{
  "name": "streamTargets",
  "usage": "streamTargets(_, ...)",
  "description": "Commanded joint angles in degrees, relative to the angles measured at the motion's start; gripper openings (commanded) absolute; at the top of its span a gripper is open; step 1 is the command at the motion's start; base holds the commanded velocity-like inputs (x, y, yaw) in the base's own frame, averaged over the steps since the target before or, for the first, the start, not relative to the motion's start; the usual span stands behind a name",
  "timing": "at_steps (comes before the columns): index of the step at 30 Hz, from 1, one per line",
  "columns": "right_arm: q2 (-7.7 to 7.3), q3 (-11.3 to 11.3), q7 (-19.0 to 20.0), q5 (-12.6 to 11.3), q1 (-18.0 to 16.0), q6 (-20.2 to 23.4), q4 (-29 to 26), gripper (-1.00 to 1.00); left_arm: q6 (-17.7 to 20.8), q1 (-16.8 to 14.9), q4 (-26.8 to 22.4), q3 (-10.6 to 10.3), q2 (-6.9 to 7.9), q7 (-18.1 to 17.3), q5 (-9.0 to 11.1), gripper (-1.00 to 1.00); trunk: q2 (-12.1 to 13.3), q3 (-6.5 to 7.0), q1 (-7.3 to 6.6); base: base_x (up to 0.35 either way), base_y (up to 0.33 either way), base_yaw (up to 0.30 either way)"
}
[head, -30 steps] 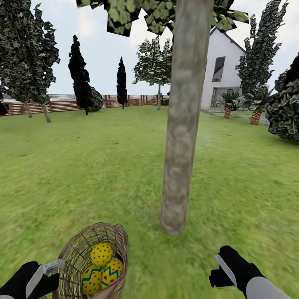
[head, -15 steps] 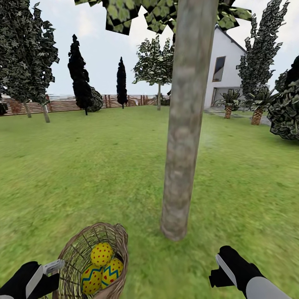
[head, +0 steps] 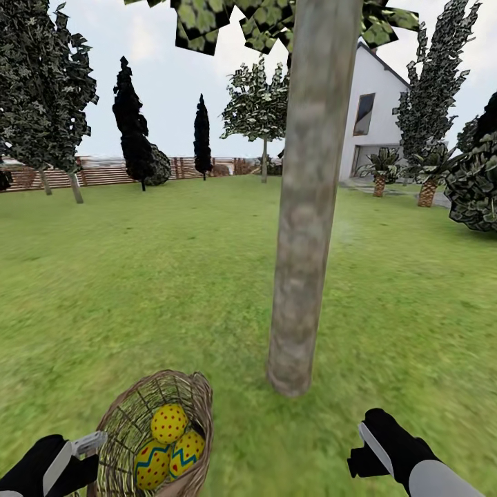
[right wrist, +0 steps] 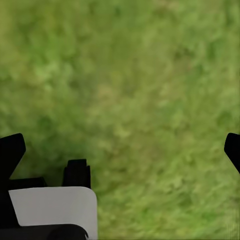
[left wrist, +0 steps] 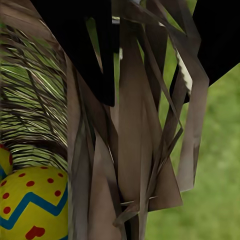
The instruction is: Take the three Easter eggs out of the wicker basket on the lawn in the garden, then place them on the lawn next to a single tree (choose any tree) so that all three eggs are next to the same tree and none are left in the basket.
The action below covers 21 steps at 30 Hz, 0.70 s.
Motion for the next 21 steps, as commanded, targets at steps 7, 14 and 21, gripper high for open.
streamTargets(7,-0.11,0.4,0.2,-0.8,0.0,-2.5,0.9,1.00,0.3,0.0,-0.1,0.2,-0.14,-0.1,0.5,-1.00,-2.1,-0.96,1.10,0.000,0.000,0.000)
streamTargets(14,-0.33,0.6,0.9,-1.2,-1.0,-3.9,-1.5,1.00,-0.5,0.0,-1.0,-0.1,0.92,-0.4,0.2,-1.00,-2.1,-0.96,1.10,0.000,0.000,0.000)
streamTargets(21,1.96,0.6,1.2,-2.5,-3.3,-6.2,-3.8,1.00,-0.7,0.0,-3.1,0.1,-1.22,-0.4,-1.0,-1.00,-2.1,-0.96,1.10,-0.041,0.092,0.000)
